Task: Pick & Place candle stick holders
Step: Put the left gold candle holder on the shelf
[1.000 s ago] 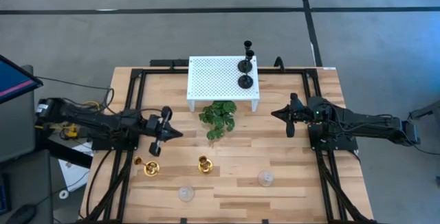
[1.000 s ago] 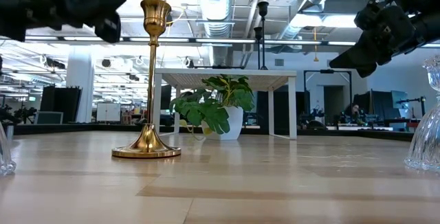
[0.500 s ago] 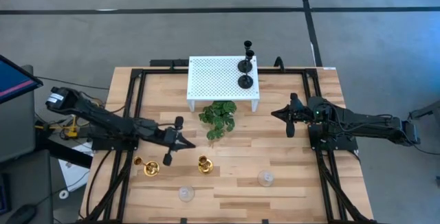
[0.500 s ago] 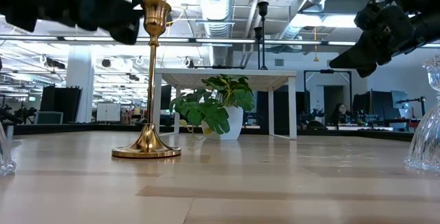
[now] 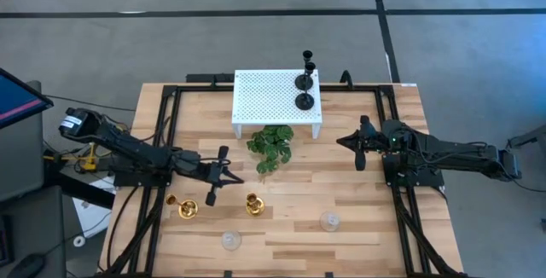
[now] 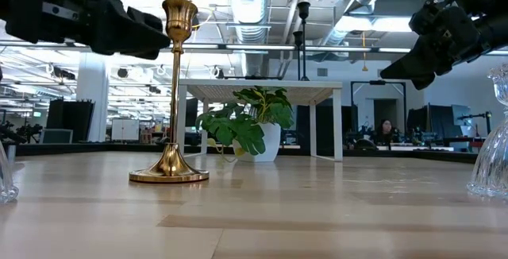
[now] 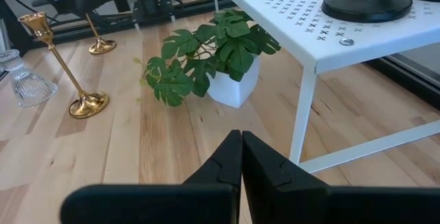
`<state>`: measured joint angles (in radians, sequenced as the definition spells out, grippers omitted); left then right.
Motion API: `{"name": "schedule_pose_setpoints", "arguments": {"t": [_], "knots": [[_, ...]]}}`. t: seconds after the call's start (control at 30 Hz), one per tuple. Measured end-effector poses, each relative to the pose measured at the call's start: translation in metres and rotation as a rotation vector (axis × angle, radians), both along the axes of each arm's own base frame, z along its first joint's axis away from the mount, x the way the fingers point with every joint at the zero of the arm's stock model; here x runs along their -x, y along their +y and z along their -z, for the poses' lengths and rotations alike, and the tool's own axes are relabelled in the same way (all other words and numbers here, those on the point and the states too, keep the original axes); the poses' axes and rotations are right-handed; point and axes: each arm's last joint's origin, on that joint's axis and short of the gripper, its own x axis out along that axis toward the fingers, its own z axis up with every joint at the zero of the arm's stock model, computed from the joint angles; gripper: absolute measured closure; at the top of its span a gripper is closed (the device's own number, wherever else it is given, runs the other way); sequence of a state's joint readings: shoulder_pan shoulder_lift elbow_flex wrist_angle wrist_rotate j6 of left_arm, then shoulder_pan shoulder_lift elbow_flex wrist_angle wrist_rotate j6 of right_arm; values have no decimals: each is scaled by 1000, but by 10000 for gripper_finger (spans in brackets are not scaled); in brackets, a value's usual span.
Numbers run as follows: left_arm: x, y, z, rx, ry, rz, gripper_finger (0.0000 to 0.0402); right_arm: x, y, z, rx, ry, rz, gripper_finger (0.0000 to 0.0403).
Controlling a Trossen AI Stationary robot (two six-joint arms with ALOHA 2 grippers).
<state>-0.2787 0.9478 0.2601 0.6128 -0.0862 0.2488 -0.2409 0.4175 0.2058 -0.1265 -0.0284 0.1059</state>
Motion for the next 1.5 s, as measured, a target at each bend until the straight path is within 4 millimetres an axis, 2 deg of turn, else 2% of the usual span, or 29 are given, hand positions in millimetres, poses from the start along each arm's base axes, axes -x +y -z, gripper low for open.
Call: {"name": "schedule_pose_setpoints", "arguments": {"t": [0.13, 0.27, 0.47, 0.83, 1.0, 1.2, 1.33, 1.5], "knots": [[1, 0, 3, -1, 8, 0, 399, 0, 0, 0, 0, 0, 0, 403], [6, 2, -5, 10, -36, 0, 398, 0, 0, 0, 0, 0, 0, 403], [25, 8, -21, 20, -93, -12, 398, 0, 0, 0, 0, 0, 0, 403], [55, 17, -25, 42, -51, -37, 398, 0, 0, 0, 0, 0, 0, 403], [63, 17, -32, 179, -86, 29, 398, 0, 0, 0, 0, 0, 0, 403], [64, 16, -33, 311, -59, 38, 398, 0, 0, 0, 0, 1, 0, 403], [65, 17, -49, 427, -87, 47, 399, 0, 0, 0, 0, 1, 0, 403], [65, 17, -73, 465, -130, 27, 399, 0, 0, 0, -1, 4, 0, 403]]}}
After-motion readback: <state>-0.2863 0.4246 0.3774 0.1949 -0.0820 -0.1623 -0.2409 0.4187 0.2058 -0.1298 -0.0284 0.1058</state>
